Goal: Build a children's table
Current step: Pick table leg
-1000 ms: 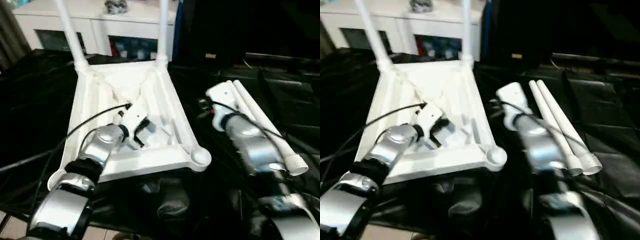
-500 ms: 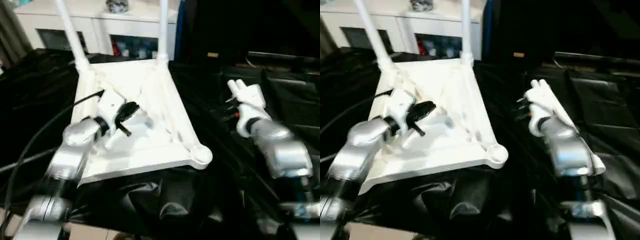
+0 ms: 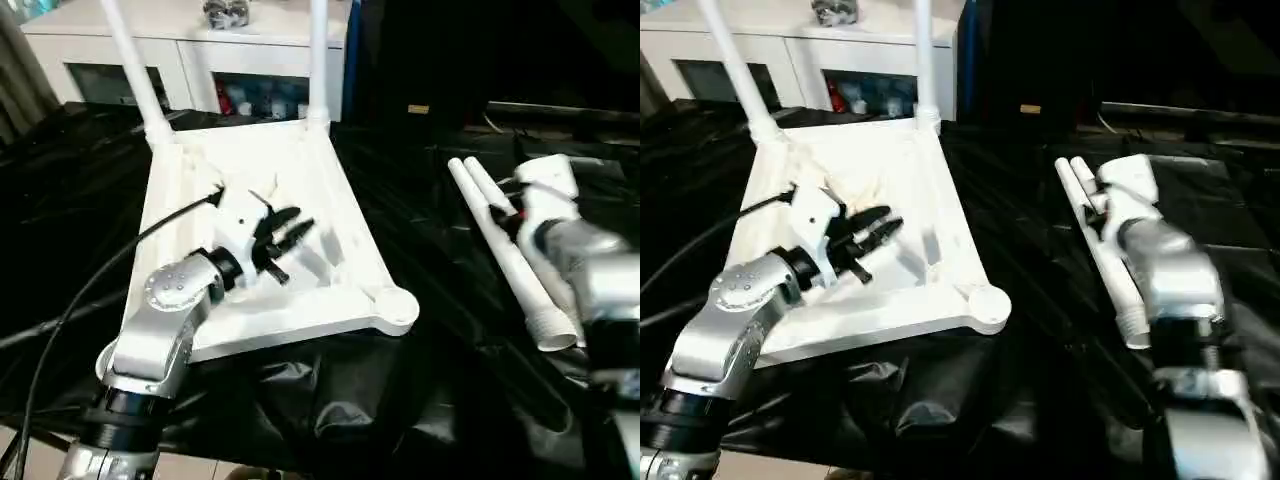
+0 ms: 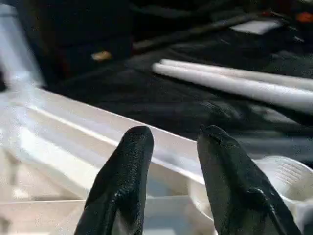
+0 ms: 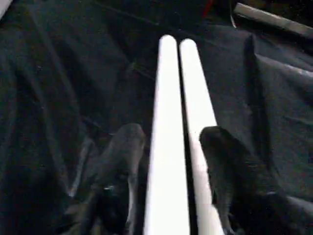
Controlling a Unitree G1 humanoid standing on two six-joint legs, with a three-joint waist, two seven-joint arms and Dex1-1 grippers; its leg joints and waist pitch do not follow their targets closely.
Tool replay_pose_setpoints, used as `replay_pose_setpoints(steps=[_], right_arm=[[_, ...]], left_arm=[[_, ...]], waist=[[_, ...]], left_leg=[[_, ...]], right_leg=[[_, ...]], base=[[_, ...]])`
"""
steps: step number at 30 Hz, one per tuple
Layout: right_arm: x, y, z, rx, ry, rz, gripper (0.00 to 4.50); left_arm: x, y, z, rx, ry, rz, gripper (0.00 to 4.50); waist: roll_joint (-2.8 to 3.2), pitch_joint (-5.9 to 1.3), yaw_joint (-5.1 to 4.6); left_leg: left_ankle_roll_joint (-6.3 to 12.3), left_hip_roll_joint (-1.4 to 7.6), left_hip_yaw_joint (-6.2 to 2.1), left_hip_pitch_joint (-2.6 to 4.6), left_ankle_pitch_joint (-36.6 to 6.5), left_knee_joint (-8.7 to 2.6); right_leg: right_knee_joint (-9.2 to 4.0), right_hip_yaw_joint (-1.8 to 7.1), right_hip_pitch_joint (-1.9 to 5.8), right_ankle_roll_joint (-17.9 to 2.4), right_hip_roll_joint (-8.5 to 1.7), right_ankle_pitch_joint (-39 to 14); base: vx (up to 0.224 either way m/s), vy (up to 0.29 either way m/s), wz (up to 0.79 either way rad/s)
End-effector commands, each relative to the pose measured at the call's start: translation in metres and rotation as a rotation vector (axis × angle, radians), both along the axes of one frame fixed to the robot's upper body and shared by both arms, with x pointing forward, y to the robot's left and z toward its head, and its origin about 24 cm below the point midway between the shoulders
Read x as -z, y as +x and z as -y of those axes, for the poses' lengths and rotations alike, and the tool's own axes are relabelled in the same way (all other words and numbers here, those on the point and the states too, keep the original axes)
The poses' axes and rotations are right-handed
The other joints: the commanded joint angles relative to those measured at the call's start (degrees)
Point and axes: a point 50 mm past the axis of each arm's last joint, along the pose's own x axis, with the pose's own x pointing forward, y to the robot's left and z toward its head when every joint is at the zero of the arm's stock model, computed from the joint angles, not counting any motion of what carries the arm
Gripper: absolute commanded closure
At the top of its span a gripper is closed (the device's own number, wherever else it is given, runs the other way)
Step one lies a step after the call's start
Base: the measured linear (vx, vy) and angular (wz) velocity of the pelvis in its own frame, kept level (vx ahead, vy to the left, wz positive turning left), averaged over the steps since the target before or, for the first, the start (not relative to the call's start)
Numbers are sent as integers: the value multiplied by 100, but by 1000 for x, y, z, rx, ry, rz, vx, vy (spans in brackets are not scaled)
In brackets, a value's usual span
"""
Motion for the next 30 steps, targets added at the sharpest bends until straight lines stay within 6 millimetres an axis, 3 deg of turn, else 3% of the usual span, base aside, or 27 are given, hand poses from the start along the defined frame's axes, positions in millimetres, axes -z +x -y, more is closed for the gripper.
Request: replay_pose_setpoints(steps=[1, 4, 6, 8, 10, 12, 14, 19, 30], right_arm=[[-1, 0, 7, 27, 19, -13, 201], [6, -1, 13, 14, 39, -63, 191], [8, -2, 13, -3, 23, -78, 159], [12, -1, 17, 1, 6, -132, 155], [14, -1, 19, 7, 7, -161, 147], [18, -1, 20, 0, 26, -232, 147], [22, -2, 19, -7, 59, -310, 147], [27, -4, 17, -29, 97, -371, 147], [45, -11, 17, -14, 184, -512, 147]], left_arm=[[0, -7, 2, 59, 21, -32, 236], [-1, -16, 3, 138, 64, -42, 223], [-1, -18, 3, 143, 74, -47, 192], [-1, -22, 3, 166, 98, -51, 190], [-2, -24, 3, 180, 104, -62, 190], [-1, -31, 3, 227, 115, -89, 190], [1, -37, 3, 263, 127, -110, 190], [2, -38, 4, 267, 125, -111, 190], [1, -44, 4, 357, 136, -165, 190]], waist=[[-50, -435, 7], [-92, -430, -6], [-67, -423, -3], [-95, -406, 1], [-85, -409, -2], [-113, -414, -16], [-102, -403, -16], [-137, -406, -1], [-99, -421, 39]], left_leg=[[92, 303, -173, 130, -956, -314], [121, 301, -165, 120, -959, -311], [109, 304, -164, 138, -1031, -306], [103, 297, -161, 132, -1088, -308], [90, 300, -167, 136, -1093, -309], [88, 295, -164, 131, -1058, -291], [98, 296, -164, 123, -1074, -289], [83, 306, -150, 127, -1052, -281], [28, 306, -151, 114, -1022, -265]], right_leg=[[-440, 298, 254, -1059, -480, -1214], [-441, 290, 266, -1077, -477, -1282], [-451, 291, 250, -1060, -477, -1416], [-485, 293, 252, -997, -487, -1638], [-480, 288, 251, -1006, -487, -1683], [-457, 281, 256, -1059, -488, -1689], [-458, 280, 251, -1063, -477, -1744], [-461, 284, 240, -1001, -465, -1738], [-428, 281, 243, -1102, -470, -1605]], base=[[0, 0, 0], [0, 0, 0], [0, 0, 0], [0, 0, 0], [0, 0, 0], [0, 0, 0], [0, 0, 0], [0, 0, 0], [0, 0, 0]])
